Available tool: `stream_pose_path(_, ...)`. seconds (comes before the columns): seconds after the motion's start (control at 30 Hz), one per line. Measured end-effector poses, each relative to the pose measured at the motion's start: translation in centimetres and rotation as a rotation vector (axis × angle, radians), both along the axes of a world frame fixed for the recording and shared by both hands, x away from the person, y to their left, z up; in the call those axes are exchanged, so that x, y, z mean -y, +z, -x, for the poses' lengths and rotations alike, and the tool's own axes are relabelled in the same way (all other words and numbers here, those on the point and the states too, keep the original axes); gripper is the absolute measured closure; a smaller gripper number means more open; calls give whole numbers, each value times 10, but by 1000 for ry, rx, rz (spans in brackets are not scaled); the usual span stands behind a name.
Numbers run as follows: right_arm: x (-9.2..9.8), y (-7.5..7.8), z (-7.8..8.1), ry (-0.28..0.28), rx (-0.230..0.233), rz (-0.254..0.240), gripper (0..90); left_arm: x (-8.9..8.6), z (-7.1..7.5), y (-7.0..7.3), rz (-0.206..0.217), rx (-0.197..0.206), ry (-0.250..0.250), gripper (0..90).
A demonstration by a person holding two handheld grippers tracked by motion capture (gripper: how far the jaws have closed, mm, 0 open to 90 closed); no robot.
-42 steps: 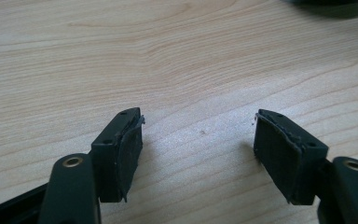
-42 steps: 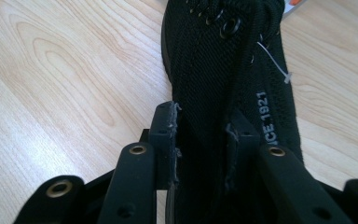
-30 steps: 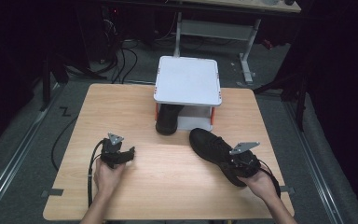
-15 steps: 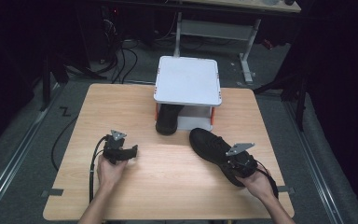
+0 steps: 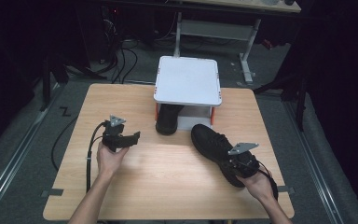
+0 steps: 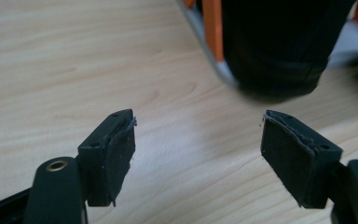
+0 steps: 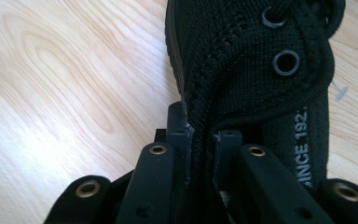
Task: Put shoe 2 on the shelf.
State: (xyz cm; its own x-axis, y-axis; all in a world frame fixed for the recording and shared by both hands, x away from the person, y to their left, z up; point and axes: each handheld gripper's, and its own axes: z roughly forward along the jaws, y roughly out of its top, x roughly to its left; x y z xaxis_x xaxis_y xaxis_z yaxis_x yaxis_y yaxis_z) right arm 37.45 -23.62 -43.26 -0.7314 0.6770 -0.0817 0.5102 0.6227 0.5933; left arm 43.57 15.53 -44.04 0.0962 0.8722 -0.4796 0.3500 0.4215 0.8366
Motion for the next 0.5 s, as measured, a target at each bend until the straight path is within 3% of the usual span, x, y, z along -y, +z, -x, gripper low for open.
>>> stream_pose_path(0.2,-10,8,-3,-24,-12,-13,813,7,-13,36,47,47,-7,258)
stream_pose_path(0.5,-23,18,-8,-52,6,-19,812,27,-32,69,59,77,-29,248)
